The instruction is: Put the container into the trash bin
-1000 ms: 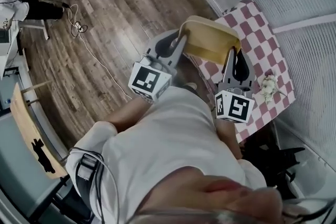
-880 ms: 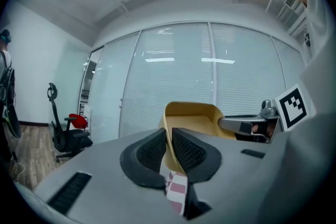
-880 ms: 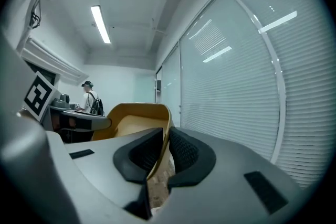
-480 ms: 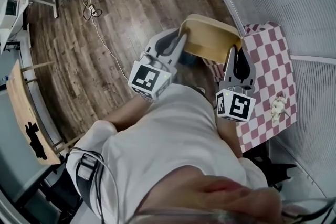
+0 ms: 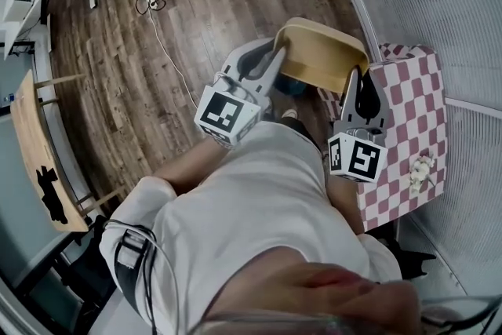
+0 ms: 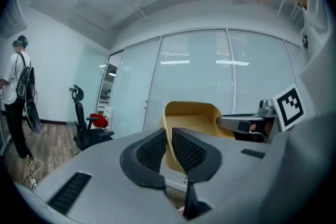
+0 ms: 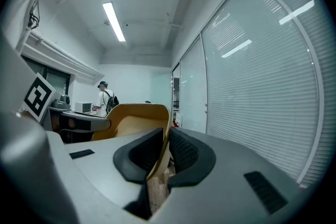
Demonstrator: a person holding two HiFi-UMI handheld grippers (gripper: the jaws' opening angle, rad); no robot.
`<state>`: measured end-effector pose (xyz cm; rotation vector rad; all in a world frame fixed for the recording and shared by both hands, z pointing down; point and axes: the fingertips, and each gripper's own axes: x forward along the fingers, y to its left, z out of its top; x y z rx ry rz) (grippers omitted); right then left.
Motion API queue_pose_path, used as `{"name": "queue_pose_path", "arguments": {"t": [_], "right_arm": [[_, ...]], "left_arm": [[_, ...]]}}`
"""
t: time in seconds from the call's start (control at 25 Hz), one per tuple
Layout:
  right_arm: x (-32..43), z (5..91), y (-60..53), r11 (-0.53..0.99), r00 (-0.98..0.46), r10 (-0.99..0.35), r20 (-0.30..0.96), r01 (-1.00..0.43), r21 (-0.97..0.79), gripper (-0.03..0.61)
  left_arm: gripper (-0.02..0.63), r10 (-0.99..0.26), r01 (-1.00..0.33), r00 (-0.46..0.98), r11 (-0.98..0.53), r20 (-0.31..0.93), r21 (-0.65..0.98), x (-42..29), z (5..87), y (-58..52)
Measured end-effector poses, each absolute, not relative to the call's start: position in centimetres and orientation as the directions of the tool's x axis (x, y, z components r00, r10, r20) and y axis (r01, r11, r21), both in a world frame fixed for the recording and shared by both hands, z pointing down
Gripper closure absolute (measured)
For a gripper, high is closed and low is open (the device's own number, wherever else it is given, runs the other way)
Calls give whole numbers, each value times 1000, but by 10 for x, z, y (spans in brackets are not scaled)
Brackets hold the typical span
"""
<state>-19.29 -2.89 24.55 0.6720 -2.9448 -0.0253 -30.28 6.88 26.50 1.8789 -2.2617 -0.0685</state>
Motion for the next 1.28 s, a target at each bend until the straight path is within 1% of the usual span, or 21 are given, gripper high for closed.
{"name": "queue_pose_path", "arguments": {"t": [0.2,0.32,0.72,0.84,0.96,1.12,1.28], "right_arm": [[-193,243,-31,907,-899,-421,118,-417,54,520],[-187,249,-36,909,-899,-416,138,-414,46,520],[-172,316,-39,925,-887,-357,292,-380,-27,520],[-183,320,-37,924,-877,-343,337,-379,-46,520],[-184,330,-34,924,-873,-336,353,-379,-57,520],[-184,369,-39,915,-865,-343,367,-395,-75,520],[-178,432,-60,903,-846,-340,410,-415,-108,520]], "left_arm": [[554,-975,-964,-183,202,122,170,-302,260,69],[554,-972,-962,-185,209,142,178,-294,266,65],[554,-940,-931,-175,254,294,260,-275,333,66],[554,-935,-919,-159,258,317,299,-285,339,68],[554,-932,-917,-146,253,332,308,-288,350,70],[554,-927,-921,-145,255,347,295,-289,388,65],[554,-918,-913,-154,273,365,302,-284,444,45]]}}
